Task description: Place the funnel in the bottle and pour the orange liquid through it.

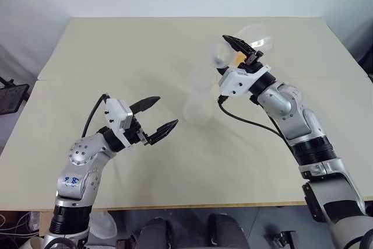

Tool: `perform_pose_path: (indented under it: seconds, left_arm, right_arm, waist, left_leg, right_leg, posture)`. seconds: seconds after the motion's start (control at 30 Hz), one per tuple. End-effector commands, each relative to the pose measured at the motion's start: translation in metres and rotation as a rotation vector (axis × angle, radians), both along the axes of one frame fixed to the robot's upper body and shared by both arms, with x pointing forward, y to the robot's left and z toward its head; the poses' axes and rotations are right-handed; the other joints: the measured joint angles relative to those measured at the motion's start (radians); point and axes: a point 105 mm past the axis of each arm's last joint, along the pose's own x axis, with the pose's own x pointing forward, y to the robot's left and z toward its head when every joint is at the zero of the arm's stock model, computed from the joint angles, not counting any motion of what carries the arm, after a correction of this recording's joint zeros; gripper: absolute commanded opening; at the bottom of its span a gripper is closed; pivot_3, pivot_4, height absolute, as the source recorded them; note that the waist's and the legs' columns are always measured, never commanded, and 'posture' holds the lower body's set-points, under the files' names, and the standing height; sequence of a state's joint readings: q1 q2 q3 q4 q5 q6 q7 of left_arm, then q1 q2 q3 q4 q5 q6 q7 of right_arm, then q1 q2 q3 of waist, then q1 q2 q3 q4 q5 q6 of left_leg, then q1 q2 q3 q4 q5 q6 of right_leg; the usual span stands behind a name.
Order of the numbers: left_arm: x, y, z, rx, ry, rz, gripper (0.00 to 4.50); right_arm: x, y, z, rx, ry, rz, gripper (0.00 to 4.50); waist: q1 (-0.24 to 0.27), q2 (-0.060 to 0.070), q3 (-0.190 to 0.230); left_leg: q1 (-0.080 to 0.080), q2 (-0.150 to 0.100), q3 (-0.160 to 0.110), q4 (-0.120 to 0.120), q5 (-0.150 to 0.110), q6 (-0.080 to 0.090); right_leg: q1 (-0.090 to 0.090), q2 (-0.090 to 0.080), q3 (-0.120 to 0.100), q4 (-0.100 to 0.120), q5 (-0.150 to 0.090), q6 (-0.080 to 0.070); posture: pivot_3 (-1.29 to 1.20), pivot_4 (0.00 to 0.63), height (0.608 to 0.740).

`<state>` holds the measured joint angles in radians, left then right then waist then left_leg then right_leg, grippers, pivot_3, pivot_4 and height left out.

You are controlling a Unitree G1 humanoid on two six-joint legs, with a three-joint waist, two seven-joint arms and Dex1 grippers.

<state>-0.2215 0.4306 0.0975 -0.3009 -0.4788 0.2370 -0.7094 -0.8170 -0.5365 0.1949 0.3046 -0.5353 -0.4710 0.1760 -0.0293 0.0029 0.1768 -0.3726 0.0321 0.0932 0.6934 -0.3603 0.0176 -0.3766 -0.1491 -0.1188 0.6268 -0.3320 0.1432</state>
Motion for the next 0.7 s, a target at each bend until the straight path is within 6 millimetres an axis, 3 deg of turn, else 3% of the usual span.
perform_pose_path:
  seconds: [0.03, 0.7]
  left_arm:
    - [-0.0059, -0.0065, 0.0072, -0.01, -0.049, -0.011, 4.5]
    - [-0.0048, -0.0143, 0.0062, -0.027, -0.054, -0.021, 4.5]
  right_arm:
    - [-0.0098, 0.0068, 0.0219, -0.043, -0.148, 0.018, 2.48]
    - [-0.0107, 0.0111, 0.0195, -0.152, -0.277, -0.006, 2.48]
  waist:
    - [-0.001, 0.0, 0.0]
    - [-0.002, 0.0, 0.0]
  left_leg:
    - [0.0, 0.0, 0.0, 0.0, 0.0, 0.0]
    - [0.0, 0.001, 0.0, 0.0, 0.0, 0.0]
  right_leg:
    - [0.0, 0.0, 0.0, 0.0, 0.0, 0.0]
    - [0.0, 0.0, 0.0, 0.0, 0.0, 0.0]
  posture:
    - [0.0, 0.15, 0.74]
    - [0.0, 0.15, 0.74]
